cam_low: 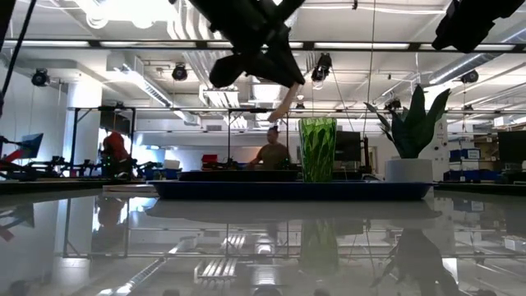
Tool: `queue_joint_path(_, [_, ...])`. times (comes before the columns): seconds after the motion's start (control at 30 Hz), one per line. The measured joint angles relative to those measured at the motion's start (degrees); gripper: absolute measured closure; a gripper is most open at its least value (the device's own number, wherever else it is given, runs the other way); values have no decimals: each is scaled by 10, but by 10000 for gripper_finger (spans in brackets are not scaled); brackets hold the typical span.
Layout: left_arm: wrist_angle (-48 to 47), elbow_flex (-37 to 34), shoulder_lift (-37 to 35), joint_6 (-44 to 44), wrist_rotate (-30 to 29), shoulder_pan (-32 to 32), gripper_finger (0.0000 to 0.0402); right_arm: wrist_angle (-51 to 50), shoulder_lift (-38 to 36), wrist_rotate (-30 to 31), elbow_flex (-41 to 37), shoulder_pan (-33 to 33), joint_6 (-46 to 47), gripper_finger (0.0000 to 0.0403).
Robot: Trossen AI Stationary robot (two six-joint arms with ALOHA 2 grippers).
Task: Pick and place plate/cup/fork/spoon on tray
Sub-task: Put the orange fork on the blue tray to the right of the black plate
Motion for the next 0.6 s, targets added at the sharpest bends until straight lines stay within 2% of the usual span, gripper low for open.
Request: queue_joint_path(0.6, [25, 98, 109, 54, 1, 54, 383, 0, 0, 0, 0, 0, -28, 394])
